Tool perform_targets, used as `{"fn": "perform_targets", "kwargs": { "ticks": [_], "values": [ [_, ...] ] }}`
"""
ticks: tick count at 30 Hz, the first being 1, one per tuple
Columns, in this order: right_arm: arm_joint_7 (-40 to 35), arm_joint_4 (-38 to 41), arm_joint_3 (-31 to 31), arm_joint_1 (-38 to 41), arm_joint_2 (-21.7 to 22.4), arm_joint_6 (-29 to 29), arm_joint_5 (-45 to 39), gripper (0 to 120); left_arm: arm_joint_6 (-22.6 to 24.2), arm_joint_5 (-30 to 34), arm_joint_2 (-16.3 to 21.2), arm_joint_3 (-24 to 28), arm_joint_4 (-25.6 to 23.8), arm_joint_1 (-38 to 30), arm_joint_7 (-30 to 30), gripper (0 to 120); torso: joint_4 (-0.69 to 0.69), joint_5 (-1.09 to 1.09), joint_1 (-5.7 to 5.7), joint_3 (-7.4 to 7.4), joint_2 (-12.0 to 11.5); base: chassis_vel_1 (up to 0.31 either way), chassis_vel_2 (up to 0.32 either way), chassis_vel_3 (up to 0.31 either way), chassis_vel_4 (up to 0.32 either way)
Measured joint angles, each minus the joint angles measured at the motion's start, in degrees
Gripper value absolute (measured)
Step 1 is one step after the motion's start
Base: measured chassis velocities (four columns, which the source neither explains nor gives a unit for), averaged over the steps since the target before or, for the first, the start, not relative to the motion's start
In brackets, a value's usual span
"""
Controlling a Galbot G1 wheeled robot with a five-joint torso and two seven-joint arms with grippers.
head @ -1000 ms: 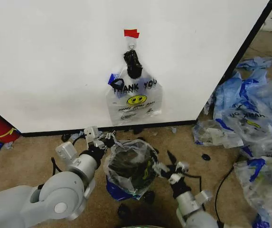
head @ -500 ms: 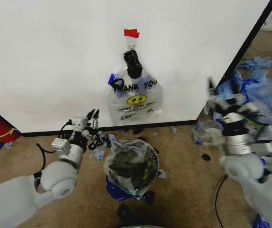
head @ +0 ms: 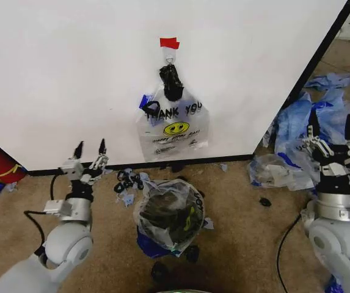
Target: Pick up the garbage bag from the wall and place it over the trash bin.
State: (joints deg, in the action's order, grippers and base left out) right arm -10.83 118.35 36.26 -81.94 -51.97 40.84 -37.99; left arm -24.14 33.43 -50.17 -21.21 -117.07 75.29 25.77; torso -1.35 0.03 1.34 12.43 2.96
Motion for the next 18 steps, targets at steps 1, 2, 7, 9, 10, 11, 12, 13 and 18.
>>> {"fn": "perform_targets", "kwargs": {
  "ticks": [1,2,7,9,10,11,12,13,18],
  "values": [
    [-0.21,0.13,0.07,-0.36,-0.68,0.03,0.74,100,-0.31,-0.21,-0.61,-0.83,-0.06,0.53,-0.66,97,-0.01,0.05,0.0,0.0,0.0,0.0,0.0,0.0,0.0],
    [-0.21,0.13,0.07,-0.36,-0.68,0.03,0.74,100,-0.31,-0.21,-0.61,-0.83,-0.06,0.53,-0.66,97,-0.01,0.05,0.0,0.0,0.0,0.0,0.0,0.0,0.0],
    [-0.28,1.56,-0.28,-2.66,-5.17,0.81,3.9,100,-1.48,-1.36,-4.03,-5.63,-2.25,3.59,-4.05,100,-0.02,0.05,0.0,0.0,0.0,0.0,0.0,0.0,0.0],
    [-0.23,2.08,-0.9,-3.44,-7.07,0.89,5.53,100,-2.51,-2.24,-6.17,-7.43,-2.79,4.86,-5.66,100,-0.01,0.03,0.0,0.0,0.0,0.0,0.0,0.0,0.0],
    [-0.23,2.08,-0.9,-3.44,-7.07,0.89,5.53,100,-2.51,-2.24,-6.17,-7.43,-2.79,4.86,-5.66,100,-0.01,0.03,0.0,0.0,0.0,0.0,0.0,0.0,0.0],
    [-0.23,2.22,-1.32,-3.7,-7.78,0.91,6.42,100,-2.7,-2.67,-6.93,-7.82,-3.02,5.24,-5.96,100,-0.01,0.02,0.0,0.0,0.0,0.0,0.0,0.0,0.0],
    [-0.27,2.48,-2.03,-4.1,-8.81,0.91,7.77,100,-2.9,-3.57,-8.27,-8.48,-3.41,5.92,-6.5,100,0.0,0.03,0.0,0.0,0.0,0.0,0.0,0.0,0.0],
    [-0.49,2.82,-3.07,-4.7,-9.97,0.75,9.67,100,-3.13,-5.08,-9.98,-9.53,-3.93,6.91,-7.2,100,-0.01,0.05,0.0,0.0,0.0,0.0,0.0,0.0,0.0],
    [-2.0,2.38,-6.66,-6.37,-12.91,0.38,17.11,100,-3.37,-8.29,-14.15,-12.37,-5.65,10.16,-8.47,100,0.0,0.05,0.0,0.0,0.0,0.0,0.0,0.0,0.0]
  ]
}}
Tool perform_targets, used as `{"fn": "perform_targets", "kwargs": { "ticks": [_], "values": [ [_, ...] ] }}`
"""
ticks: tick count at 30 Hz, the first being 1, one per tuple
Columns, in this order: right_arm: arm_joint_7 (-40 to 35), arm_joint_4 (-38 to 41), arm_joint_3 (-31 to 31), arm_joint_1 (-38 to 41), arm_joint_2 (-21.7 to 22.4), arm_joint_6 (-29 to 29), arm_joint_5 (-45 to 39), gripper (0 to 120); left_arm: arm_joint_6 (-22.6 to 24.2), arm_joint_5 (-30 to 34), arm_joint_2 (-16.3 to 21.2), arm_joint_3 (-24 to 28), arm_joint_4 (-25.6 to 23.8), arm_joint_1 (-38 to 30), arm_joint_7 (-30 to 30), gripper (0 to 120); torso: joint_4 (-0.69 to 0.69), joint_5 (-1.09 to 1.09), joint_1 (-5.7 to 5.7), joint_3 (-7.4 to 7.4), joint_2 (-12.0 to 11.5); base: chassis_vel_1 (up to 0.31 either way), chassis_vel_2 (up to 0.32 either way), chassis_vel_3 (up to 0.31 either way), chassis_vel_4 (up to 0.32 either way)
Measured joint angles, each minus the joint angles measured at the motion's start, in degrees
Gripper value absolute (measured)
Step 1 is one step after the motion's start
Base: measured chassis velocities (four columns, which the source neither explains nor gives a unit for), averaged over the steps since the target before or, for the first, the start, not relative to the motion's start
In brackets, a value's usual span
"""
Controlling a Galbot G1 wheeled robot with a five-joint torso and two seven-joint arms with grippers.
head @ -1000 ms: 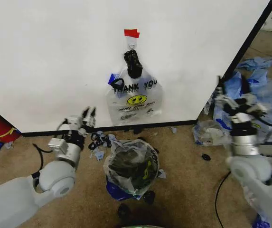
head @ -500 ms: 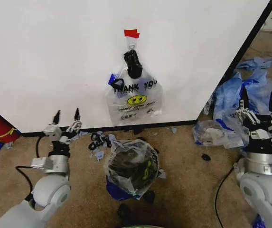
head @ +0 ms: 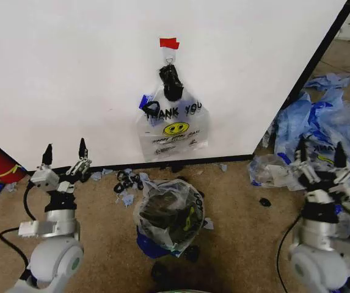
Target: Pick up the garbage bag from the wall and place it over the trash bin.
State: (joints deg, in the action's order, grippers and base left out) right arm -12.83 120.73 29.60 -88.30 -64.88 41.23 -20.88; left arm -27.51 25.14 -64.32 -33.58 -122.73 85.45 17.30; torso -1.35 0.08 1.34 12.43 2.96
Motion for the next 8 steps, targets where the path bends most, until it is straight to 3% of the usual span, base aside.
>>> {"fn": "perform_targets", "kwargs": {
  "ticks": [8],
  "values": [
    [-0.31,-2.57,-3.25,-0.8,-2.91,-0.1,5.0,100,-1.85,-1.78,-3.58,-2.98,-0.6,3.59,-3.75,100,0.0,-0.02,0.0,0.0,0.0,0.0,0.0,0.0,0.0]
  ]
}}
